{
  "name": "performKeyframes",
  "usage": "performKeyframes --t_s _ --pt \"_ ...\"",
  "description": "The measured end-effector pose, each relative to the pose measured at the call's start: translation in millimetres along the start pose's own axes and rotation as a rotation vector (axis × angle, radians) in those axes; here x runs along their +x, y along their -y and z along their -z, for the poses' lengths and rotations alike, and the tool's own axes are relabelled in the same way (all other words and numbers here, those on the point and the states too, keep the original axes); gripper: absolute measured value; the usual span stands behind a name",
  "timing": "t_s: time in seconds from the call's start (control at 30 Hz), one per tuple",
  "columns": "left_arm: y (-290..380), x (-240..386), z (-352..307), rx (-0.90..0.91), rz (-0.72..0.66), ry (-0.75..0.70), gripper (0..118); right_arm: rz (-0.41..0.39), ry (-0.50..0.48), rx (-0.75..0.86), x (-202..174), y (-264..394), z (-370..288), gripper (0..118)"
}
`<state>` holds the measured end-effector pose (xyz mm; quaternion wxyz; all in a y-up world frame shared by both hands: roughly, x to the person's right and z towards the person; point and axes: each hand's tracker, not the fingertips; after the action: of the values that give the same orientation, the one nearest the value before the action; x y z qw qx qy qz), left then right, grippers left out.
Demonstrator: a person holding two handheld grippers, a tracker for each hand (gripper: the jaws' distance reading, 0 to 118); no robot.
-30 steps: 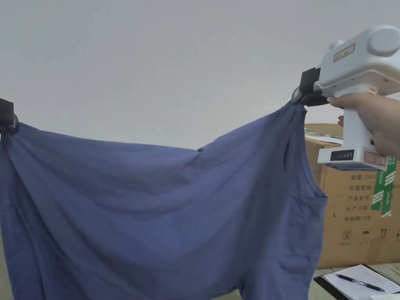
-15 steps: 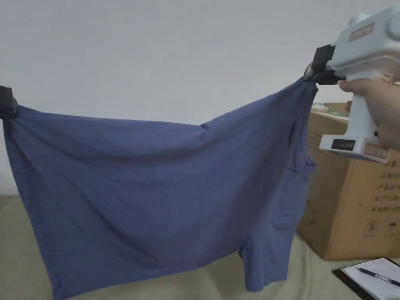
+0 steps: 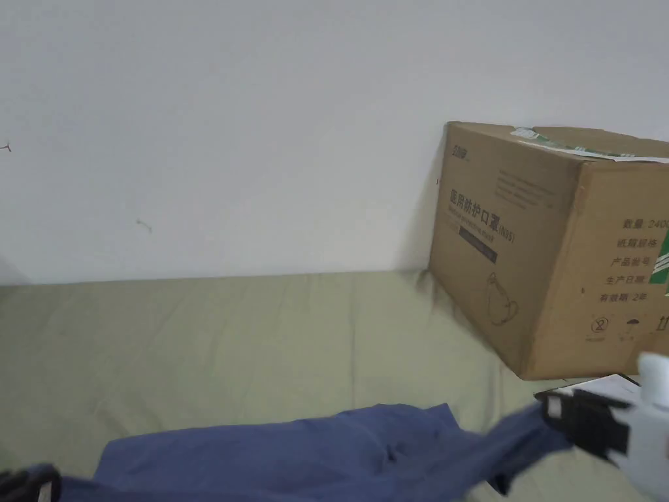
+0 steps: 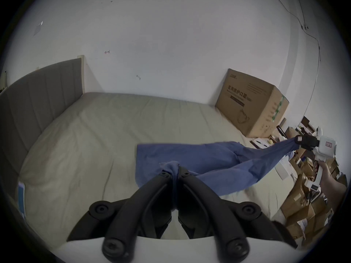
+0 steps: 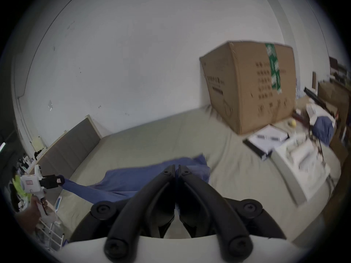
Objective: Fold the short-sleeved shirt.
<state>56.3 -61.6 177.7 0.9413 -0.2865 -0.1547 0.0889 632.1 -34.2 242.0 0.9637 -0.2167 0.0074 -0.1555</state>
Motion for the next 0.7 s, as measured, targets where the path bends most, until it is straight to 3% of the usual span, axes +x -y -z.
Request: performKeyframes --t_s 0.27,0.4,0.57,0.6,0.63,0.7 --pt "78.9 -7.1 -70.7 -0.072 -0.074 -0.108 2 -0.028 0.051 -0.145 0.8 79.2 -72.5 2" --pt "88.9 -30.3 -34.5 -0.24 -0.106 -0.154 2 -0.06 0.088 -0.297 14.8 95.7 -32.5 2" --pt "104.7 -52.3 22.8 -0.298 -0.106 -0.24 4 -0.006 0.174 -0.45 43.0 121.0 40.2 2" --pt "107.1 -54.4 31.8 -0.317 -0.09 -0.261 10 0.006 0.19 -0.486 47.5 126.0 52.0 3" --pt "109.5 -56.2 39.1 -0.322 -0.084 -0.267 32 -0.006 0.219 -0.503 50.1 132.9 59.0 17" --pt "113.0 -56.1 46.9 -0.312 -0.063 -0.311 92 -0.059 0.232 -0.484 48.0 135.9 65.3 66"
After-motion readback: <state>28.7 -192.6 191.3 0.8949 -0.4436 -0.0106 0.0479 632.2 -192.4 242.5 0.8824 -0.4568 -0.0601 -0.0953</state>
